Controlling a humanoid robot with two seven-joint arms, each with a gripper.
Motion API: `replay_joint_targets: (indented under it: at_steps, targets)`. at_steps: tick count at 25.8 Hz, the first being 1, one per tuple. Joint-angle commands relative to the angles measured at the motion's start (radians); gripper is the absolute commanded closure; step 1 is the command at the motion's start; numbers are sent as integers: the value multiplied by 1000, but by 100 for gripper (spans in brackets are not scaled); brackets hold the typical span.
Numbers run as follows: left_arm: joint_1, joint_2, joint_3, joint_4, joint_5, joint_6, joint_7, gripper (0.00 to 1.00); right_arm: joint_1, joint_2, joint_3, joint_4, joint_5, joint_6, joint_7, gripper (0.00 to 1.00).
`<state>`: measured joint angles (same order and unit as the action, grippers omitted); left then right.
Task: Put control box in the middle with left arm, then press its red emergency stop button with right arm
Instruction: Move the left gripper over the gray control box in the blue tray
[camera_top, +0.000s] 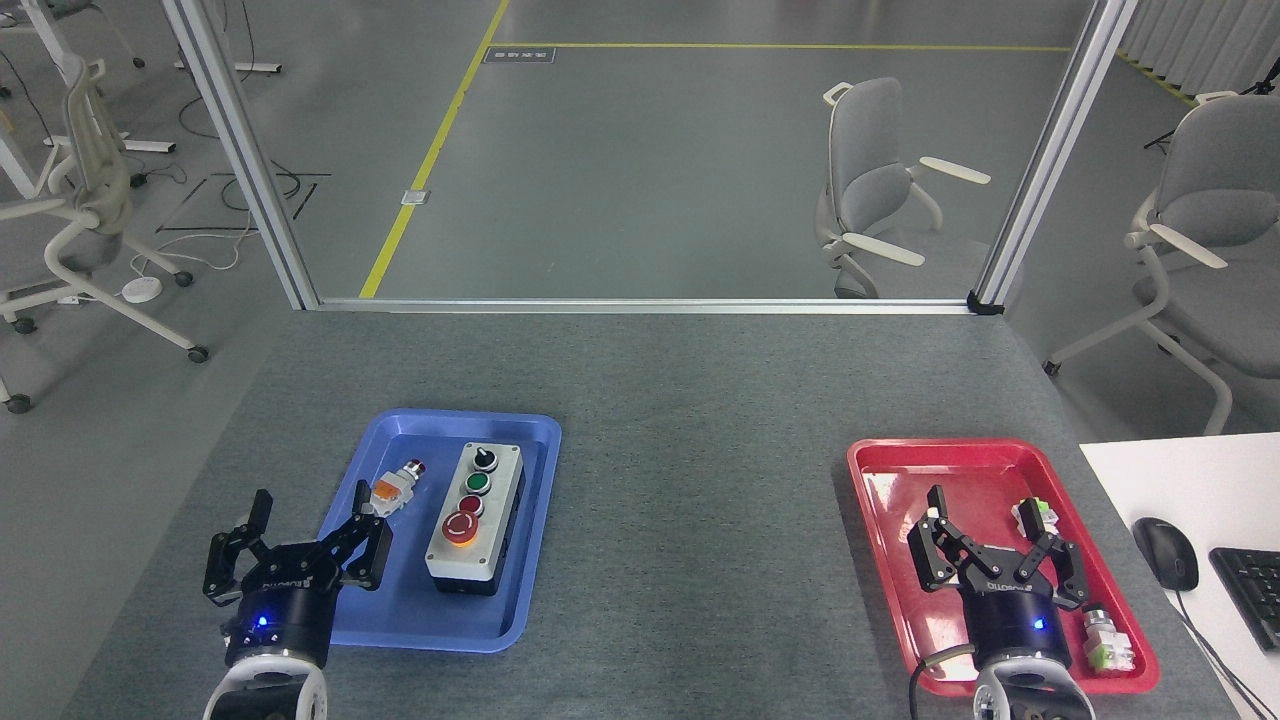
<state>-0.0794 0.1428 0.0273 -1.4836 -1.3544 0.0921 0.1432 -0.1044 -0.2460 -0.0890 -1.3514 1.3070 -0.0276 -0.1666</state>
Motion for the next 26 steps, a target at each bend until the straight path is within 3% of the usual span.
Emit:
replay_joint_targets:
  at_steps: [1,9,14,17,22,26]
  targets:
    - [-3,-9,-1,-4,-3,8,6,1,0,-1,0,0,0,0,4,2]
    - [20,-32,10,-78,5,-2,3,1,-1,-1,-1,0,0,0,4,2]
    - [138,-34,11,-158,55,-89,6,1,0,-1,-1,0,0,0,4,2]
    - [179,-58,-1,-176,57,-86,7,1,0,-2,-1,0,0,0,4,2]
    - [171,-150,-46,-155,-43,-69,9,2,2,-10,-1,0,0,0,4,2]
    - [133,-195,-122,-29,-207,78,3,4,2,-9,-1,0,0,0,4,2]
